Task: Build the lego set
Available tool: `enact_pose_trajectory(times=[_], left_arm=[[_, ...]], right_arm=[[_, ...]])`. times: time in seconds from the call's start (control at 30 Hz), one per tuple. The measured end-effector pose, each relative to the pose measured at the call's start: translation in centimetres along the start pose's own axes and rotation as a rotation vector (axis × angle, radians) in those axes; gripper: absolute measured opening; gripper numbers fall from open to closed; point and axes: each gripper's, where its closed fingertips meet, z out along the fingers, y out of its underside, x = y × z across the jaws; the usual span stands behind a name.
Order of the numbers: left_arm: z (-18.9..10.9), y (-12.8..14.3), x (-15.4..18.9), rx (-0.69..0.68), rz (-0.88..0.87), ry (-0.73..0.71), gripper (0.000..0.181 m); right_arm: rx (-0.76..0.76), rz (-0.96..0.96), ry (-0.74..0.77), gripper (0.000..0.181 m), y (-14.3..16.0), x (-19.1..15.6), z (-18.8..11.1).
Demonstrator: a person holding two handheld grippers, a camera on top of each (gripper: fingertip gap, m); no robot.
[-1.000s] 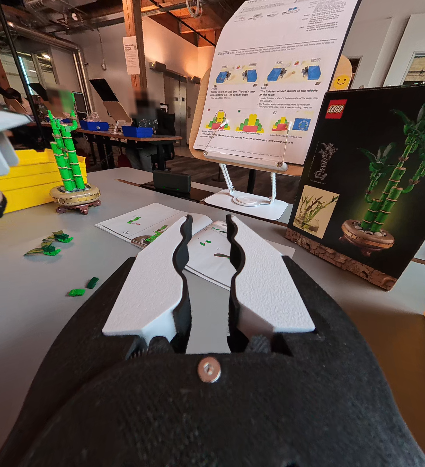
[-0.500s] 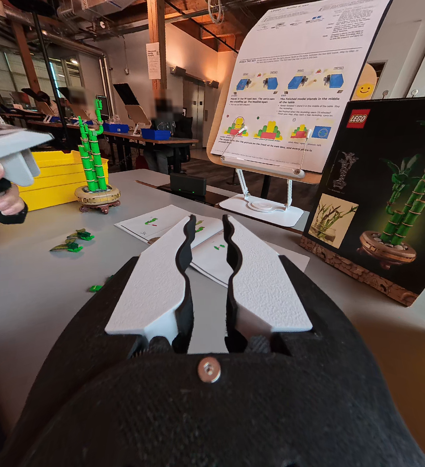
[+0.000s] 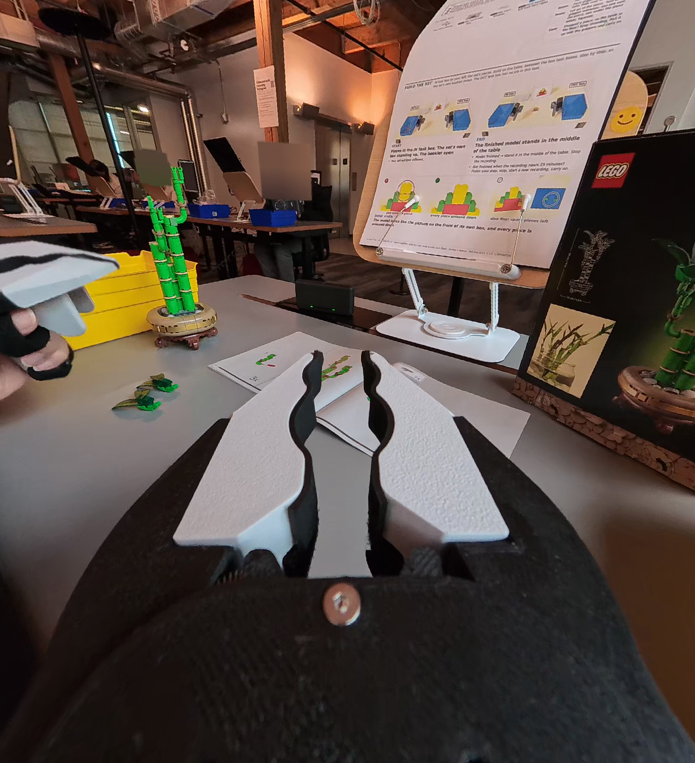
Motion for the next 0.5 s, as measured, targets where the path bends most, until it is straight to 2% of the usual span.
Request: enact_pose_trajectory(times=[0.1,0.17,0.23,0.3,0.37,0.5], left_arm=[[-1.9,-2.5,-3.4,0.059,-0.031,-0.13,0.0],[-4.7,-4.8,-6.5,0.123,-0.073,-0.219,0.0],[-7.8,-5.9,-9.9,0.107,-0.027,-0.294,0.0],[-10.5,-5.1,-14.3,-0.042,0.087,-0.39,0.0],[-12.9,-3.0,-18.4,-0.258,0.15,-0.402,0.0],[-17.7,4.5,-23.7,-0.731,0.002,-0.297,0.003]], right_arm=[[-0.001,0.005,0.0,0.018,0.0,0.1,0.0],[-0.002,0.008,0.01,0.018,0.1,0.4,0.0],[-0.011,0.021,0.011,0.018,0.3,0.6,0.0],[0.0,0.033,0.017,0.017,0.1,0.8,-0.2],[0.025,0.027,0.065,0.016,-0.5,1.5,-0.6],[0.064,0.057,0.148,0.017,-1.3,3.3,-1.6]])
